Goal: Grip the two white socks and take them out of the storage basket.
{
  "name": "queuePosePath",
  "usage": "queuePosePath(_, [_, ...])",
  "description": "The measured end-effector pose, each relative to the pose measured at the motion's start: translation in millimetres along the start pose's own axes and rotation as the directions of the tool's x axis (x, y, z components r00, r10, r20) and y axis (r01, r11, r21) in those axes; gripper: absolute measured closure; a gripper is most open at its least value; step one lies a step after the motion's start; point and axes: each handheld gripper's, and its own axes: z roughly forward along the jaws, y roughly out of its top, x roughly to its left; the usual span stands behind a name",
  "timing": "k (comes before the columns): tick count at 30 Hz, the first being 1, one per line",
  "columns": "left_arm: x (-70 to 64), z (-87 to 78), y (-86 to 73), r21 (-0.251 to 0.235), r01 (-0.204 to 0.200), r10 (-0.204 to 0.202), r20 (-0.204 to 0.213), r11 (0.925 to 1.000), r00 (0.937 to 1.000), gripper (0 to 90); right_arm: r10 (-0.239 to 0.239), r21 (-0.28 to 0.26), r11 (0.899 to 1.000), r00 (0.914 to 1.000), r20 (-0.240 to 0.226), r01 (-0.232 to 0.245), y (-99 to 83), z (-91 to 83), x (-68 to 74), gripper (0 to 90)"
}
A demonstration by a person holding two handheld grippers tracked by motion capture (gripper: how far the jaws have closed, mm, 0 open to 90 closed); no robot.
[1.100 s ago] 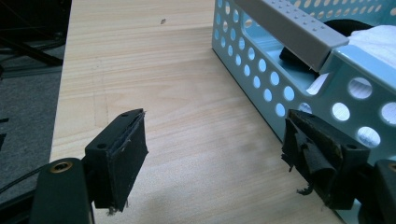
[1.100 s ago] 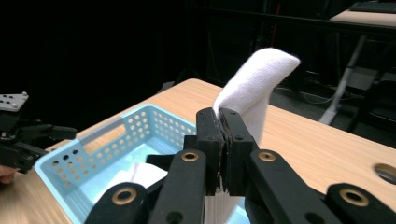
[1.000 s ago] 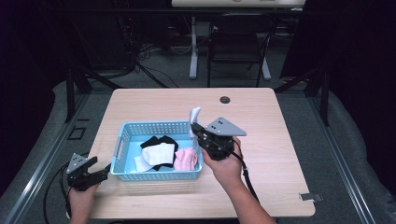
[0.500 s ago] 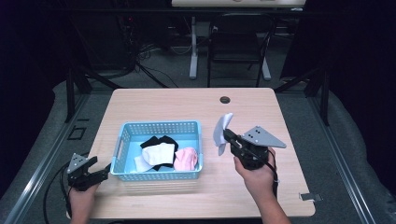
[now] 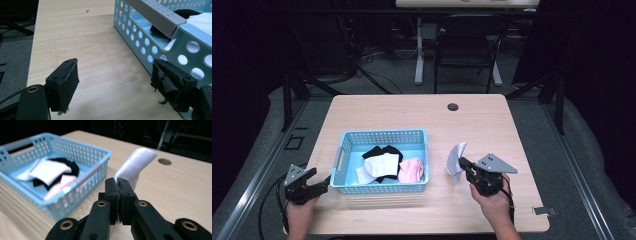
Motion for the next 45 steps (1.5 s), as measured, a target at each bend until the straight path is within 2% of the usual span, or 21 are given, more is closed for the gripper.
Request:
queuePosePath(2, [-0.3, 0.5, -0.3, -0.007, 0.0, 0.0, 0.0, 1.0, 1.0, 21.9, 0.0, 0.007, 1.0, 1.0, 0.001, 0.0, -3.9, 1.2, -0.5, 87.7])
queuePosePath(3, [-0.7, 0.6, -0.3, -0.004, -0.003, 0.003, 0.0, 1.0, 1.0, 21.9, 0.005, 0.033, 0.999, 0.9999, 0.012, -0.005, -14.7, 4.6, -3.5, 87.6])
queuePosePath(6, [-1.1, 1.0, -0.5, -0.004, -0.005, 0.005, 0.004, 1.0, 1.0, 21.9, 0.019, 0.058, 0.998, 0.9994, 0.028, -0.02, -22.1, 6.4, -8.8, 87.5])
queuePosePath(8, [-1.4, 0.9, -0.5, -0.005, -0.007, 0.007, 0.006, 1.0, 1.0, 21.9, 0.04, 0.074, 0.996, 0.998, 0.049, -0.043, -27.4, 6.9, -16.2, 87.4])
queuePosePath(9, [-1.3, 0.8, -0.4, -0.005, -0.007, 0.007, 0.006, 1.0, 1.0, 22.0, 0.066, 0.083, 0.994, 0.995, 0.075, -0.072, -32.4, 6.9, -23.9, 87.3])
queuePosePath(12, [-1.0, 0.5, -0.3, -0.004, -0.006, 0.006, 0.006, 1.0, 1.0, 21.9, 0.108, 0.096, 0.988, 0.9899, 0.092, -0.117, -39.4, 6.7, -34.0, 87.2])
queuePosePath(15, [-1.5, 0.7, -0.1, 0.004, -0.009, 0.009, 0.007, 1.0, 0.9999, 21.9, 0.145, 0.123, 0.98, 0.9822, 0.119, -0.159, -46.0, 7.3, -45.2, 87.0])
queuePosePath(18, [-1.4, 1.1, -0.4, -0.001, -0.007, 0.007, 0.007, 1.0, 1.0, 22.0, 0.202, 0.134, 0.966, 0.97, 0.135, -0.22, -52.8, 6.8, -56.3, 86.6])
queuePosePath(19, [-1.1, 0.9, -0.4, -0.001, -0.007, 0.007, 0.007, 1.0, 1.0, 22.0, 0.202, 0.134, 0.966, 0.97, 0.135, -0.22, -52.8, 6.8, -56.3, 86.6])
queuePosePath(20, [-0.7, 0.5, -0.4, -0.001, -0.006, 0.006, 0.006, 1.0, 1.0, 22.0, 0.232, 0.129, 0.959, 0.9614, 0.148, -0.251, -56.7, 6.7, -61.2, 85.8])
queuePosePath(21, [-0.6, 0.4, -0.4, -0.002, -0.006, 0.006, 0.006, 1.0, 1.0, 22.0, 0.241, 0.132, 0.956, 0.9591, 0.148, -0.261, -57.7, 6.3, -62.8, 85.0])
queuePosePath(24, [-0.7, 0.0, -0.4, -0.003, -0.006, 0.006, 0.006, 1.0, 1.0, 22.0, 0.284, 0.129, 0.945, 0.9485, 0.141, -0.302, -60.6, 6.5, -65.5, 74.4])
queuePosePath(26, [-0.7, -0.7, -0.2, 0.004, -0.008, 0.008, 0.005, 1.0, 1.0, 21.9, 0.29, 0.136, 0.941, 0.9448, 0.153, -0.31, -61.3, 7.3, -65.4, 64.3])
queuePosePath(28, [-0.6, -0.9, -0.3, 0.0, -0.005, 0.005, 0.004, 1.0, 1.0, 22.0, 0.271, 0.158, 0.94, 0.9441, 0.188, -0.301, -61.5, 8.3, -64.7, 57.5])
queuePosePath(31, [-0.3, -1.4, -0.4, -0.002, -0.002, 0.002, 0.002, 1.0, 1.0, 22.0, 0.26, 0.207, 0.929, 0.9385, 0.227, -0.307, -57.9, 8.0, -63.3, 50.3])
queuePosePath(34, [-0.3, -1.1, -0.5, -0.003, -0.002, 0.002, 0.002, 1.0, 1.0, 22.0, 0.229, 0.205, 0.937, 0.9394, 0.255, -0.284, -55.1, 4.4, -61.6, 47.7])
queuePosePath(37, [-0.6, -0.7, -0.8, -0.001, -0.003, 0.003, 0.004, 1.0, 1.0, 22.0, 0.247, 0.185, 0.936, 0.9325, 0.263, -0.3, -51.6, 0.4, -62.0, 47.1])
queuePosePath(39, [-0.6, -0.6, -0.7, 0.0, -0.002, 0.002, 0.004, 1.0, 1.0, 22.0, 0.246, 0.185, 0.936, 0.9328, 0.263, -0.299, -49.7, -1.3, -62.3, 47.1])
queuePosePath(40, [-0.6, -0.7, -0.7, -0.002, -0.002, 0.002, 0.004, 1.0, 1.0, 21.9, 0.241, 0.17, 0.94, 0.9301, 0.277, -0.294, -45.9, -3.3, -63.1, 47.0])
queuePosePath(45, [0.3, -1.6, -1.2, -0.011, 0.002, -0.001, 0.004, 0.9999, 1.0, 22.0, 0.267, 0.174, 0.932, 0.9272, 0.263, -0.318, -36.8, -5.5, -64.8, 48.6])
